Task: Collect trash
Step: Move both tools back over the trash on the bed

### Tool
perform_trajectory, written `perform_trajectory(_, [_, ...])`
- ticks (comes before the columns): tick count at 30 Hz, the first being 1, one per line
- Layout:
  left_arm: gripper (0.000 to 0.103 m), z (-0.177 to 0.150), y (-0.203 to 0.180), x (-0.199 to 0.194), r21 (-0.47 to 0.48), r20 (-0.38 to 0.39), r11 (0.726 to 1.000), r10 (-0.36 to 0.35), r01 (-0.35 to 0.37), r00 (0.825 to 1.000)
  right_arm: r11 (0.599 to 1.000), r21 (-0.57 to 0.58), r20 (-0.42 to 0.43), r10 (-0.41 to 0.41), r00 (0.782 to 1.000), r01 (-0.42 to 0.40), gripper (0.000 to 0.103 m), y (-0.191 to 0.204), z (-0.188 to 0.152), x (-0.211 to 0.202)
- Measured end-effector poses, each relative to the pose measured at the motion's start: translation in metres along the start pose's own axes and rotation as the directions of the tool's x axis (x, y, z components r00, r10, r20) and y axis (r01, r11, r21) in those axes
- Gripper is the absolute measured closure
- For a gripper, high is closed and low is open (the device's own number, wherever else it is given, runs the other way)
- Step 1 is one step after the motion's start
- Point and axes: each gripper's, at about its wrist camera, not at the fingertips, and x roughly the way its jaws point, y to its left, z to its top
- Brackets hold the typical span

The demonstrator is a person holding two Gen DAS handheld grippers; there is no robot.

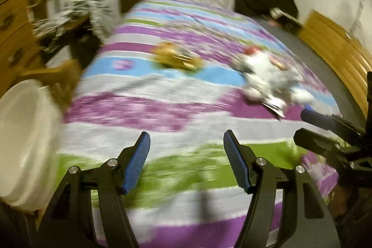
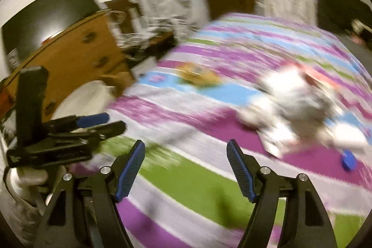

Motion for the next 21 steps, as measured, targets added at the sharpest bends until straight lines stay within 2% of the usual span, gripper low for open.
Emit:
perform_trajectory(5, [0.040, -0.001, -0.075, 0.046, 0.105, -0.068, 0.990, -0.089, 0.096, 0.994, 0.985, 0.144, 0.005, -0.101, 0.995, 0.099, 0.030, -0.099, -0.041, -0.030])
perform_trajectory(9, [0.040, 0.016, -0.127, 0.083, 0.187, -0.117, 0.967, -0.156, 0.176, 0.981, 0.968, 0.220, 0.010, -0.129, 0.992, 0.124, 0.030, -0.144, -0.061, -0.047])
perform_trajectory(15, [0.040, 0.034, -0.161, 0.130, 0.219, -0.174, 0.958, -0.147, 0.184, 0.974, 0.951, 0.284, 0.024, -0.134, 0.991, 0.122, 0.029, -0.184, -0.072, -0.059])
perform_trajectory(17, [0.040, 0.034, -0.172, 0.138, 0.237, -0.183, 0.953, -0.149, 0.190, 0.972, 0.948, 0.294, 0.023, -0.138, 0.990, 0.126, 0.029, -0.182, -0.070, -0.057])
perform_trajectory(18, [0.040, 0.032, -0.180, 0.138, 0.254, -0.192, 0.941, -0.177, 0.223, 0.965, 0.946, 0.299, 0.022, -0.142, 0.990, 0.128, 0.029, -0.188, -0.071, -0.058])
perform_trajectory(20, [0.040, 0.027, -0.195, 0.130, 0.259, -0.270, 0.877, -0.337, 0.405, 0.902, 0.943, 0.306, 0.022, -0.147, 0.989, 0.133, 0.029, -0.199, -0.072, -0.060])
perform_trajectory(21, [0.042, 0.024, -0.201, 0.125, 0.261, -0.288, 0.854, -0.375, 0.449, 0.881, 0.941, 0.309, 0.023, -0.150, 0.988, 0.136, 0.029, -0.203, -0.073, -0.061])
